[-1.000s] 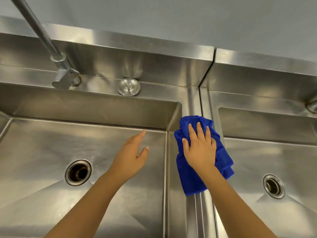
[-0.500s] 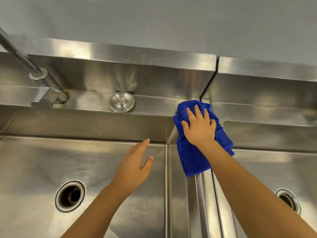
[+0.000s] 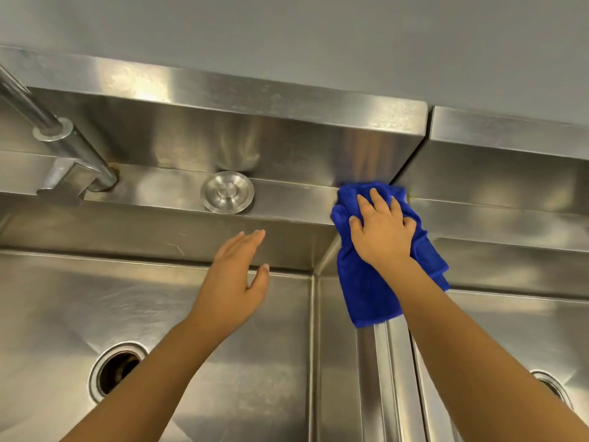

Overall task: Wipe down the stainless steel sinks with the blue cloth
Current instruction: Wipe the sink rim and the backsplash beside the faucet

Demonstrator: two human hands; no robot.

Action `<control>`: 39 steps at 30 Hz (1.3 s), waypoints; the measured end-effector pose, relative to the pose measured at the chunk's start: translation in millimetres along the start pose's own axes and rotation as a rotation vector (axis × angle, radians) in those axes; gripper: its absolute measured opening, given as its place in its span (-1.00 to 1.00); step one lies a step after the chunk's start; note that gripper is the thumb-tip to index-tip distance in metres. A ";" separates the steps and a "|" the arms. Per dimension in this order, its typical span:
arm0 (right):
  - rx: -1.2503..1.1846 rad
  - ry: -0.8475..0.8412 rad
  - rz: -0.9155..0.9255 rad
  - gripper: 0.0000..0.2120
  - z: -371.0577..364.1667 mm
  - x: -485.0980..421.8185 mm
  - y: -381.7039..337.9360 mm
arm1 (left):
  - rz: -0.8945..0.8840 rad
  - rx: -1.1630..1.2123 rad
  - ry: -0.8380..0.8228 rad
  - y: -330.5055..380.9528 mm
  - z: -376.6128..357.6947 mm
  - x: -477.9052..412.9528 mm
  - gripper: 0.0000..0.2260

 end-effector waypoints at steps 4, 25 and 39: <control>0.019 0.022 -0.013 -0.51 -0.7 -0.1 -2.4 | -0.041 -0.116 0.126 -12.8 35.3 -32.9 -0.51; 0.024 0.075 -0.014 -0.51 1.9 6.0 -6.9 | 0.119 -0.365 0.333 -40.0 72.9 -107.9 -0.67; -0.135 0.028 0.249 -0.54 -17.0 -1.9 -118.2 | 0.192 -0.215 0.469 -111.2 118.2 11.2 -0.50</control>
Point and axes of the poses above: each hand's wrist, its own x-axis away from the middle knuckle, its own z-axis out of the back of the hand, y = z × x, the point moved 9 cm from there along -x, towards the middle knuckle, and after that the axes turned 2 degrees about z, right-handed, at the moved point
